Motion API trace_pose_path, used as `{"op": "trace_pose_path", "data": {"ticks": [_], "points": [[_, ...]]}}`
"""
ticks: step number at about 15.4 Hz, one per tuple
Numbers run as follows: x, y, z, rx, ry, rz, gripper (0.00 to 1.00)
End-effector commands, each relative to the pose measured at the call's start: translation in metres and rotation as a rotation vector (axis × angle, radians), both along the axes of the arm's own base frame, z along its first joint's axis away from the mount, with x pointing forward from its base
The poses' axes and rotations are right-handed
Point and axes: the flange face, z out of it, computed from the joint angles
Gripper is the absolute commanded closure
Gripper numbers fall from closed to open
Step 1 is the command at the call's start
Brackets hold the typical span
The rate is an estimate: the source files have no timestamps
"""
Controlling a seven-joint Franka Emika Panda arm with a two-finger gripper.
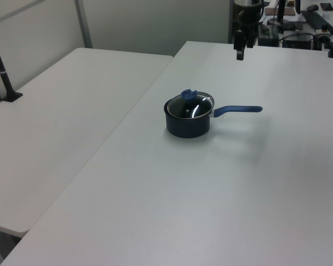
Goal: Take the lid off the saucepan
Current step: 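Move the gripper over the saucepan and lower it toward the blue lid knob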
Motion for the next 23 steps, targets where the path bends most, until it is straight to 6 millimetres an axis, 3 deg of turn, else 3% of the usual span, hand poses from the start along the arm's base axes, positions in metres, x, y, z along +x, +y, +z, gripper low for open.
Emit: {"op": "trace_pose_path", "data": {"ticks": [1,15,18,21,23], "points": [[-0.006,-0.001,0.004,-0.002,-0.004,-0.017,0.0],[-0.001,-0.001,0.0,0.001,-0.008,-0.012,0.0],[0.021,0.006,-0.002,0.002,-0.081,0.006,0.0],[0.048,0.018,-0.023,0.021,-0.078,0.007,0.0],[0.073,0.038,-0.037,0.04,-0.132,0.03,0.0]]}}
